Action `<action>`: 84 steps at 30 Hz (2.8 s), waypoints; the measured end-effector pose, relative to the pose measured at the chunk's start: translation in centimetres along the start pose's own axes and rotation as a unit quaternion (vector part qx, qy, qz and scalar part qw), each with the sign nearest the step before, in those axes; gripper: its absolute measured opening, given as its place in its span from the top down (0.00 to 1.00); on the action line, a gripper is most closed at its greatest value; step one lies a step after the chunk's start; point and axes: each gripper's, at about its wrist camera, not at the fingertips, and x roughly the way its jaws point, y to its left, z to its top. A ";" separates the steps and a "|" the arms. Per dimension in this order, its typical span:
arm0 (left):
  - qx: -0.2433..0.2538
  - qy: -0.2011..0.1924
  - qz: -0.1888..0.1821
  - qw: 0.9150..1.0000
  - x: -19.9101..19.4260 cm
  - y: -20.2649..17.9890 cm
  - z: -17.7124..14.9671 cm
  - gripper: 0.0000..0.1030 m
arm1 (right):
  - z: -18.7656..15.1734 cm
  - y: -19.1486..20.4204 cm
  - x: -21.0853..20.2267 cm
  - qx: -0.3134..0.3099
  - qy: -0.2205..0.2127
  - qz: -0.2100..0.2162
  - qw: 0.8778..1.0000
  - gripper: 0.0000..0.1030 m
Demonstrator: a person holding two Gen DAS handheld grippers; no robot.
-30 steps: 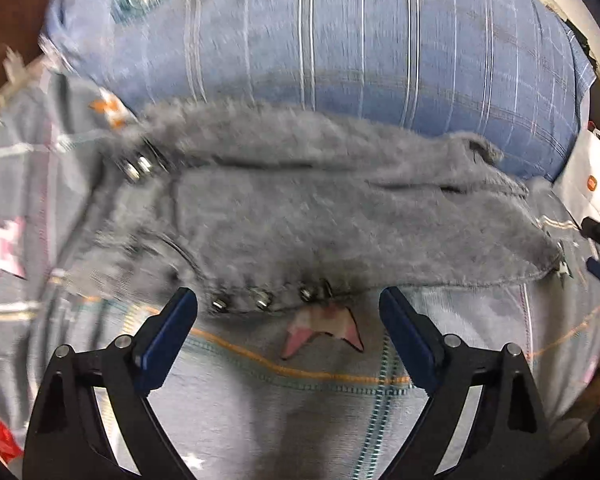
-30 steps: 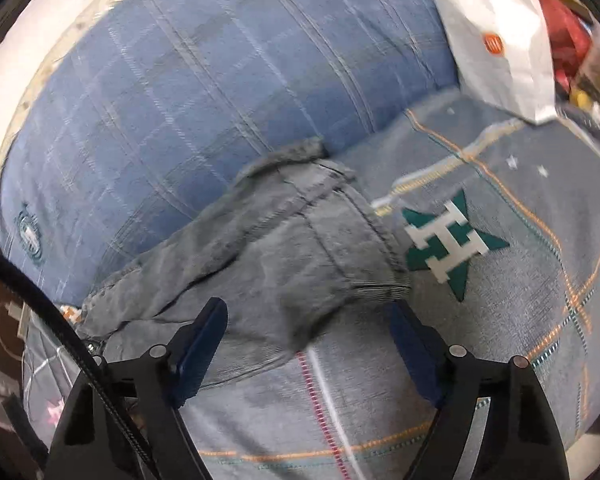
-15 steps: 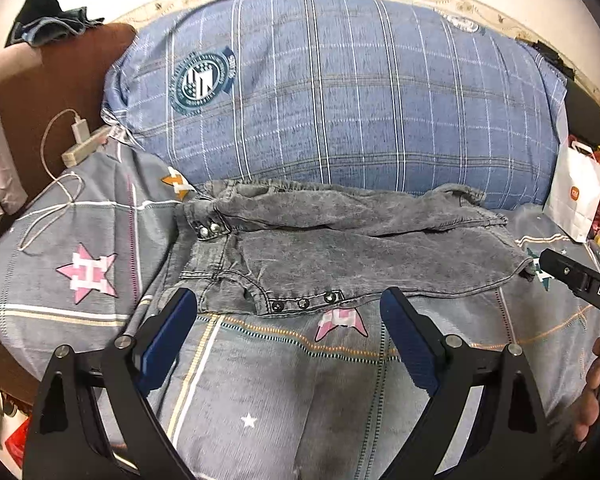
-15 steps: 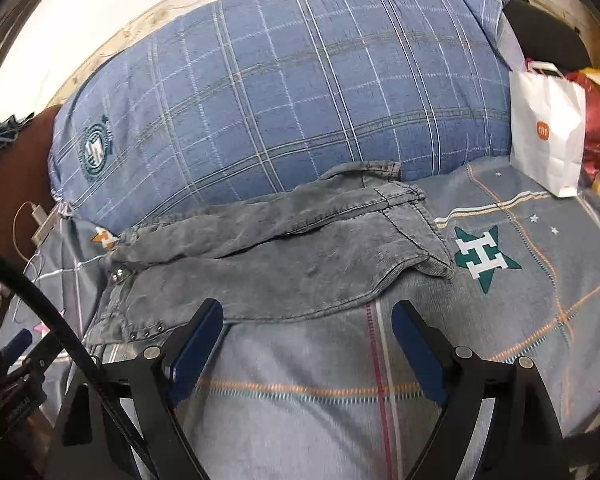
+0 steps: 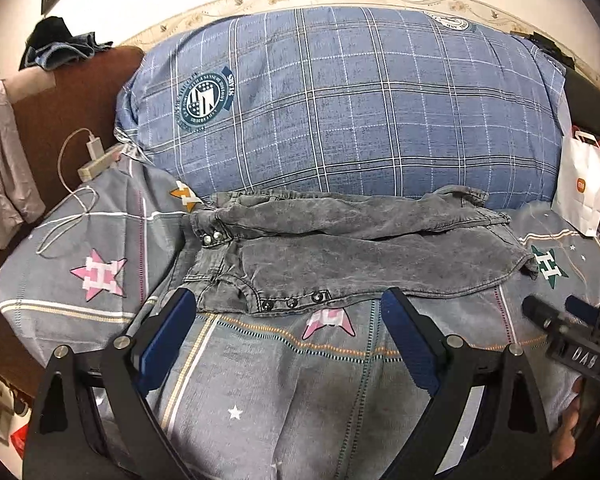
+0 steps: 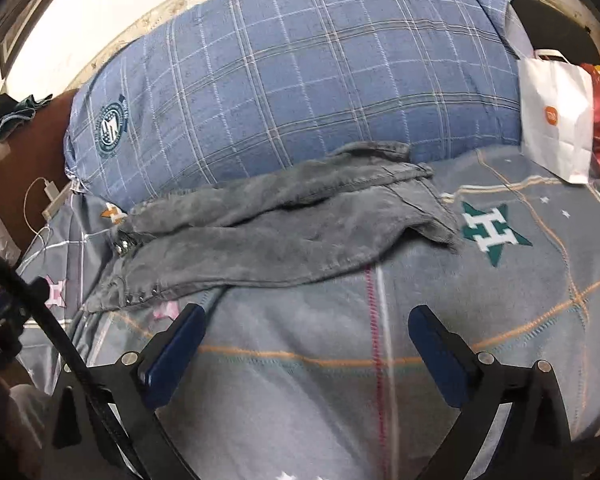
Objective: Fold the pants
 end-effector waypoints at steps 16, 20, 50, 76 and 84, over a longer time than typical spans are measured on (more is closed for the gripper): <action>0.060 0.076 -0.107 0.990 6.4 -4.6 1.5 0.07 | 2.7 -0.1 -0.7 0.024 0.005 -0.001 1.000 0.09; 0.068 0.084 -0.131 0.985 8.9 -4.9 2.5 0.07 | 4.9 0.5 0.6 0.006 0.019 -0.003 1.000 0.08; -0.040 0.261 -0.277 0.924 19.2 -5.1 1.0 0.08 | 7.3 -9.4 15.0 0.196 0.175 0.000 0.965 0.42; -0.209 0.311 -0.303 0.876 20.9 -0.7 0.5 0.64 | 10.5 -10.1 7.3 0.158 0.103 0.006 0.982 0.96; -0.224 0.359 -0.344 0.838 22.0 -3.4 -1.8 0.19 | 8.7 -12.2 10.4 0.222 0.163 0.005 0.961 0.57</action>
